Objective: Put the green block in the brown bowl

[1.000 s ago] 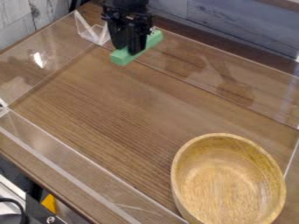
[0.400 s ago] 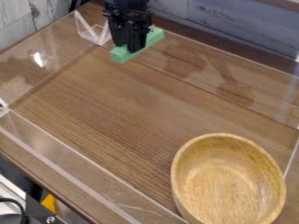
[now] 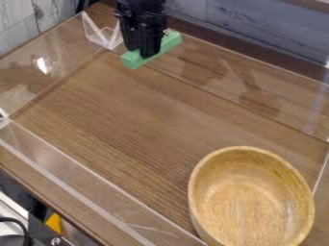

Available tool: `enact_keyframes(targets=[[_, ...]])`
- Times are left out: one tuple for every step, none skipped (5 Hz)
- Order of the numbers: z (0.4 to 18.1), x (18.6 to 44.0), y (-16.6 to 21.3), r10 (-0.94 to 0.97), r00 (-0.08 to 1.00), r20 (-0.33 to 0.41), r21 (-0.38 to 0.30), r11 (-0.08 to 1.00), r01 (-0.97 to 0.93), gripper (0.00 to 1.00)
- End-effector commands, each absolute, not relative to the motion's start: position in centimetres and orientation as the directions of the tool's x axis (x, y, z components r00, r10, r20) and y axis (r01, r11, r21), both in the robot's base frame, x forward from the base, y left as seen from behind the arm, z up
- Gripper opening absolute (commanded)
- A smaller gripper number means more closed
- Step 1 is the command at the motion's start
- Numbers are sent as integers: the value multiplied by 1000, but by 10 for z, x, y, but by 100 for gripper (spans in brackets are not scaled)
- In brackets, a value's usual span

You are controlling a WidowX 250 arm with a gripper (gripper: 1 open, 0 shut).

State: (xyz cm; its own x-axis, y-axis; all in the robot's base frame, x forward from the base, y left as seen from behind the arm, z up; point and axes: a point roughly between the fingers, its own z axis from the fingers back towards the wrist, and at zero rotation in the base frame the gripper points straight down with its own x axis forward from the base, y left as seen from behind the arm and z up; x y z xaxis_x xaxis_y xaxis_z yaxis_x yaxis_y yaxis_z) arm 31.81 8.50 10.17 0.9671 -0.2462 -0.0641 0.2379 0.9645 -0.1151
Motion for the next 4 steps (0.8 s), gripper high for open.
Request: enact_keyframes(targets=[[119,327,85,-267,964,-11,-71,961,266,0],[118,327,84,-279,960,-16,-69,958,277,0],[116,327,84,-286,958,-21,-68,956,284,0],[115,328,84,-293,956,-25,-66,954,291,0]])
